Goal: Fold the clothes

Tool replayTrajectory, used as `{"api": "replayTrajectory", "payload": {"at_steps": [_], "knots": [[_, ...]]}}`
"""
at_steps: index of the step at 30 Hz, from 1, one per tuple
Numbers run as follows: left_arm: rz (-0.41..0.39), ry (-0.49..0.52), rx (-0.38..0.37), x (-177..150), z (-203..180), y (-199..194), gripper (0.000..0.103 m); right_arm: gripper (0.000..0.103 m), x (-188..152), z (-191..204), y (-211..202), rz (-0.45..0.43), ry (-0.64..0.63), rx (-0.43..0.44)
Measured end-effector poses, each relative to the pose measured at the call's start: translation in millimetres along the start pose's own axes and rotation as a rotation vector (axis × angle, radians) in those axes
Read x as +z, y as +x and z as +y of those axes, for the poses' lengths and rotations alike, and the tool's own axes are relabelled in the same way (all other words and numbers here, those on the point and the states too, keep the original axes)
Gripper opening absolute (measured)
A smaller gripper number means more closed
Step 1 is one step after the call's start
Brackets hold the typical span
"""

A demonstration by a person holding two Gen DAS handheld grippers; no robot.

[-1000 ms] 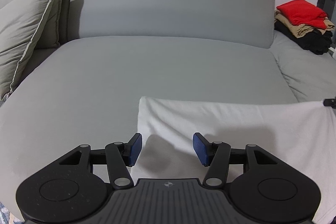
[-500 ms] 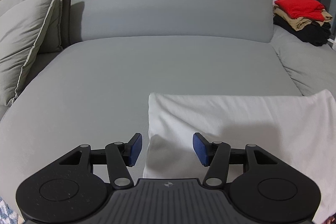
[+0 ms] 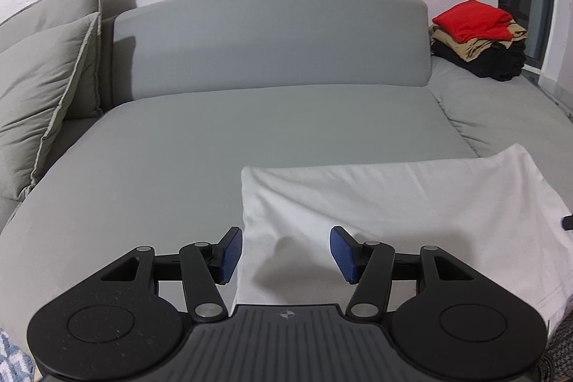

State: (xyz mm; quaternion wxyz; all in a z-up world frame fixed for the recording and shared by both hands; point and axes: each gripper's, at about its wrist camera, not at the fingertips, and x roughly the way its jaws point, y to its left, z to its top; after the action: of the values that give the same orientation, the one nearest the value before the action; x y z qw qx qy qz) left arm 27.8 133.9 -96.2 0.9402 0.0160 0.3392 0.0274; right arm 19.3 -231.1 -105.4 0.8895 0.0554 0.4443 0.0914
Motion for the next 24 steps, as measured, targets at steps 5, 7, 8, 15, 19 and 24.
{"api": "replayTrajectory", "payload": {"at_steps": [5, 7, 8, 15, 19, 24], "knots": [[0.030, 0.014, 0.063, -6.5, 4.7, 1.7, 0.054, 0.004, -5.3, 1.8, -6.5, -0.034, -0.020, -0.120], [0.045, 0.009, 0.092, -7.9, 7.3, 3.8, 0.054, 0.003, -7.0, -0.5, -9.6, -0.036, -0.004, -0.158], [0.048, 0.005, 0.099, -8.2, 8.4, 3.7, 0.054, 0.003, -7.2, -1.4, -11.3, -0.036, 0.005, -0.163], [-0.015, -0.048, 0.033, -10.0, -2.7, -6.9, 0.046, 0.035, 0.1, 2.6, -38.2, -0.254, 0.061, 0.028], [-0.016, 0.171, 0.035, -9.6, -54.9, 8.1, 0.033, 0.018, 10.1, 44.2, -5.3, -0.208, -0.049, 0.178], [0.022, 0.093, 0.126, -21.7, -30.8, -0.8, 0.066, 0.020, 8.7, 58.6, 12.7, -0.152, -0.122, 0.075]]}}
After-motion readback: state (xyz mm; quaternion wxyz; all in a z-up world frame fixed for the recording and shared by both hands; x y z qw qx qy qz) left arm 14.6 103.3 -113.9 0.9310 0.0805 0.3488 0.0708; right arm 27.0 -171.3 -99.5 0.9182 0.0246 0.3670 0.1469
